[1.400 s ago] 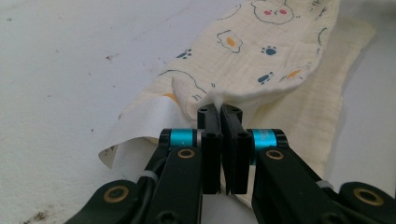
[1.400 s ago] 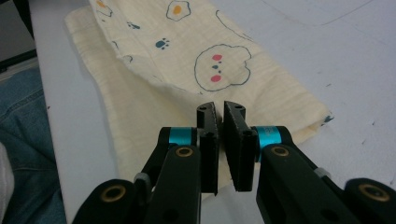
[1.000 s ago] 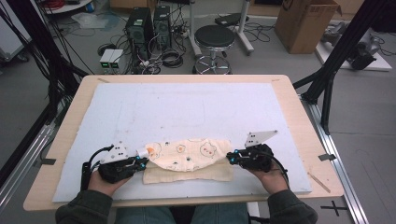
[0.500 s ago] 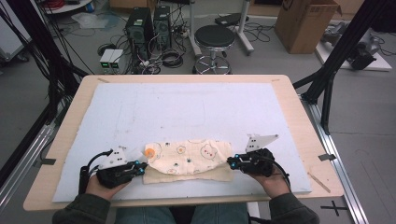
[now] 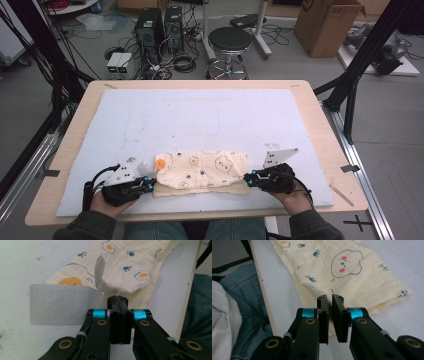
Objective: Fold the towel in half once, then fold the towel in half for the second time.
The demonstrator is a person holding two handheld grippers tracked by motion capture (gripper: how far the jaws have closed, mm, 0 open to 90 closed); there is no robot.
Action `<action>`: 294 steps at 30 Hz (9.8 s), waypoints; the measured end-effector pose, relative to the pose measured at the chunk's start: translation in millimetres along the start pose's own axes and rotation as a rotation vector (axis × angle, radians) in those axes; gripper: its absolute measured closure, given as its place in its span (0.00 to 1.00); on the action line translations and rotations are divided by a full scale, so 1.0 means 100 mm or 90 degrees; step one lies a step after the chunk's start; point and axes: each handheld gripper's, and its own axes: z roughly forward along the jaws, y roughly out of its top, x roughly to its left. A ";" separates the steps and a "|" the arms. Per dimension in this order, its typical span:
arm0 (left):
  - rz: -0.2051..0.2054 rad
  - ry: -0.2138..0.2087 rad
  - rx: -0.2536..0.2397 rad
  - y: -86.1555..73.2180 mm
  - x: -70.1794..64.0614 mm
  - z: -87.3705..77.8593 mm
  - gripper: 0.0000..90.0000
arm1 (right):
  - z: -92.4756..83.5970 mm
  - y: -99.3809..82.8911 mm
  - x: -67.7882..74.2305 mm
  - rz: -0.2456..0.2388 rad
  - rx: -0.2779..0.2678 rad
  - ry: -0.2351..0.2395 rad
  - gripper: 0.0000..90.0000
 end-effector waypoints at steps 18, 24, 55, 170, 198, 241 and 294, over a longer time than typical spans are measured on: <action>-0.016 -0.025 -0.025 0.06 -0.06 -0.10 0.73 | 0.03 0.05 0.04 -0.006 0.019 0.039 0.74; -0.008 -0.059 0.010 0.10 -0.06 0.09 0.69 | 0.17 0.02 0.03 -0.016 0.050 0.039 0.73; -0.011 -0.044 0.021 0.02 0.00 0.07 0.96 | 0.12 0.02 0.07 -0.042 0.049 0.030 0.95; -0.086 0.095 0.067 0.30 0.63 0.65 0.98 | 0.70 0.43 -0.75 0.114 0.049 -0.032 0.99; -0.093 0.080 0.026 0.28 0.62 0.58 0.94 | 0.45 0.21 -0.73 0.137 -0.011 -0.055 0.90; -0.109 0.059 -0.061 0.42 0.58 0.27 0.43 | 0.25 0.31 -0.60 0.101 -0.080 -0.080 0.42; -0.138 0.070 0.075 0.30 0.78 0.61 0.69 | 0.44 0.19 -0.84 0.129 0.041 -0.078 0.76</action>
